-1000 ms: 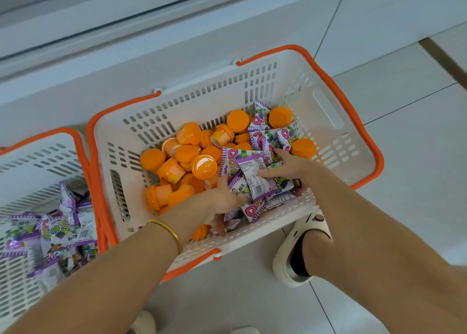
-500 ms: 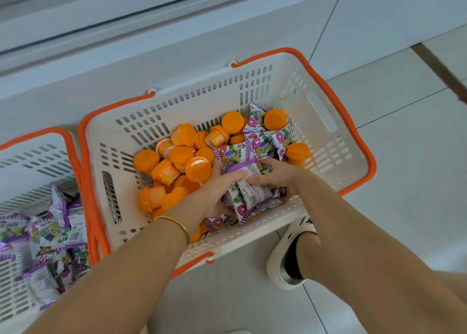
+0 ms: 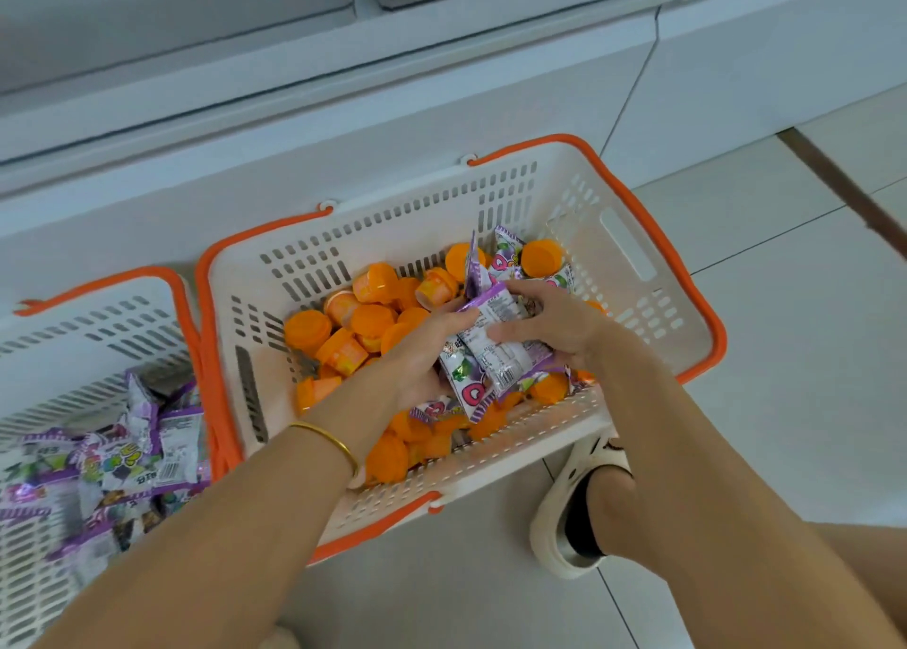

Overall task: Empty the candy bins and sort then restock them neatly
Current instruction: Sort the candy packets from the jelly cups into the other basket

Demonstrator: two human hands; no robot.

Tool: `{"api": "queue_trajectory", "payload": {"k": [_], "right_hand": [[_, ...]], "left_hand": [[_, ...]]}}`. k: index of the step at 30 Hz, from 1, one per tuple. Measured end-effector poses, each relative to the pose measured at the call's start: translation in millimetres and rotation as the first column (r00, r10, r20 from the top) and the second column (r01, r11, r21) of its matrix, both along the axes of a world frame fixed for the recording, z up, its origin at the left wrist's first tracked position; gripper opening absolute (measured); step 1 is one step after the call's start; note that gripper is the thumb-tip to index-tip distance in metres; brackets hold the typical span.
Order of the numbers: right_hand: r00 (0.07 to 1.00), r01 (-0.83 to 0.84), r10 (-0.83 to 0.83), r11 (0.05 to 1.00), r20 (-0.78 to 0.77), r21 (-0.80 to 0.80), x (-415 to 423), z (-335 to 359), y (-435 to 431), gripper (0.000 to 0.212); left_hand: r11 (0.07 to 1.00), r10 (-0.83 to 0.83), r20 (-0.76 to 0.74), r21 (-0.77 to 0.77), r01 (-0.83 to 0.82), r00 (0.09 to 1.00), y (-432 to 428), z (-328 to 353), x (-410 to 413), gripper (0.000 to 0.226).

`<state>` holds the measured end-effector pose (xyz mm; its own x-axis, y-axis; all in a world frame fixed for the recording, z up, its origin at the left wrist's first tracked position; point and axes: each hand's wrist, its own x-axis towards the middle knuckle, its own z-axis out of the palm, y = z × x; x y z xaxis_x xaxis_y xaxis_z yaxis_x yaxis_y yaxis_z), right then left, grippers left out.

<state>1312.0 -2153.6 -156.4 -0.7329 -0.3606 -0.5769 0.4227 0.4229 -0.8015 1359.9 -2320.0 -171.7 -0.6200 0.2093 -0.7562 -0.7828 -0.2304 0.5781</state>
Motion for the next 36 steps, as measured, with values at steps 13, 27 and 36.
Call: {"api": "queue_trajectory", "payload": {"k": [13,27,36], "right_hand": [[0.937,-0.219,0.127,0.939,-0.325,-0.266,75,108,-192,0.059],[0.959,-0.279,0.283,0.956,0.027,-0.095,161,69,-317,0.063],[0.994,-0.111,0.110,0.993,-0.025,-0.033,94,67,-156,0.042]], "left_hand": [[0.954,0.205,-0.364,-0.131,-0.268,0.909,-175,144,113,0.042],[0.680,0.496,-0.271,-0.470,-0.563,0.825,-284,95,229,0.074],[0.773,0.121,-0.546,-0.472,-0.423,0.829,-175,98,141,0.040]]}}
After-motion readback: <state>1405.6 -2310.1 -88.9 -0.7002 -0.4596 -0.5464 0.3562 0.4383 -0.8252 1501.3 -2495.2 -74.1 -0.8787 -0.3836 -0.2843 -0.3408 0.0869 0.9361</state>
